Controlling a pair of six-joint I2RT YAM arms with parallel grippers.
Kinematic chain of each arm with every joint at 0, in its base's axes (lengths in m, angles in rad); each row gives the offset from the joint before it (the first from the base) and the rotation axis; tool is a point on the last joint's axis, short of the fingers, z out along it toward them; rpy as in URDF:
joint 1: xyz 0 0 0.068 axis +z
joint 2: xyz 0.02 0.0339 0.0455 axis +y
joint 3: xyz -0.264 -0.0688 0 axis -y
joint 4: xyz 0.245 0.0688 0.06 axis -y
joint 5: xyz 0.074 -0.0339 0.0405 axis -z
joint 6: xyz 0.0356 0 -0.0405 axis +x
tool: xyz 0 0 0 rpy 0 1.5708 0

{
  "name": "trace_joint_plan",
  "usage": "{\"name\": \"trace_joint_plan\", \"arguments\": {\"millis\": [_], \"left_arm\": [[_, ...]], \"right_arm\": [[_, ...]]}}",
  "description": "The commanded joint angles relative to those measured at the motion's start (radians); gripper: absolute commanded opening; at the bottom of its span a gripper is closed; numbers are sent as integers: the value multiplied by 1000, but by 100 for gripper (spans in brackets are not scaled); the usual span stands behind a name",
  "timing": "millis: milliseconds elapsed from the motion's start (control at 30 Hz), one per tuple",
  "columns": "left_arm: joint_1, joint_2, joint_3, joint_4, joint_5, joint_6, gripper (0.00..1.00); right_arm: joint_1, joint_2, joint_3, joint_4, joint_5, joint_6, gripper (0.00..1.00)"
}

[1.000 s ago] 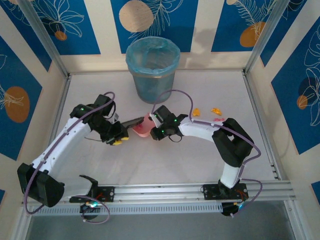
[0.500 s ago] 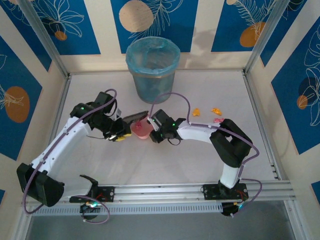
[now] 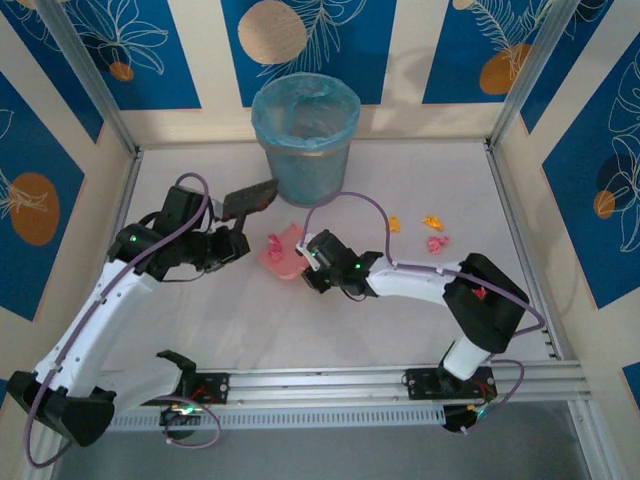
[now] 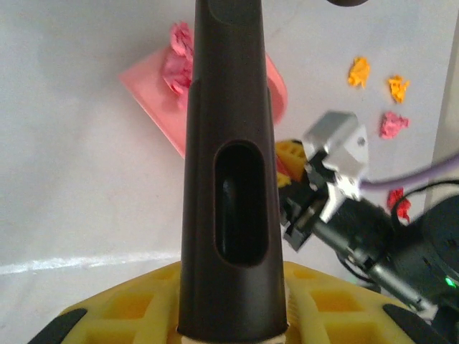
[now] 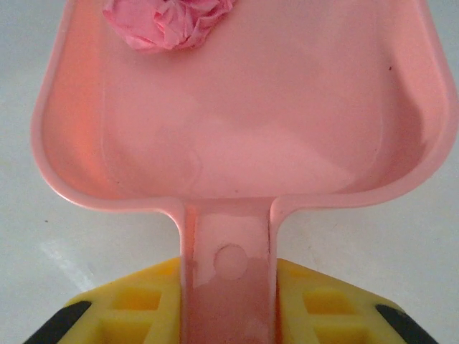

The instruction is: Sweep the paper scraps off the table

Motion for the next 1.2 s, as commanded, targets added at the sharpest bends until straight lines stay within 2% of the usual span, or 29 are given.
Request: {"name": "trace_joint_plan", "arguments": {"millis": [0,267,433,733,1167], "left_arm": [[9,-36,38,20,-136,-17,0],[33,-98,39,-27,-329,-72,0],[50,-105,27,-83,-383,-109,0],[59,-112,-64,-39,-294,-162,0],[59,-122,-122,14,-204,-173,0]], "right_arm": [[13,-71,-28,62,51,-36,0],[11,-209,12,-42,81,-65,0],[-11,-242,126,-180,93,-68,0],[-89,-249,376,-366,39,-42,0],[-233,-83,785,-542,-160,32,0]]}}
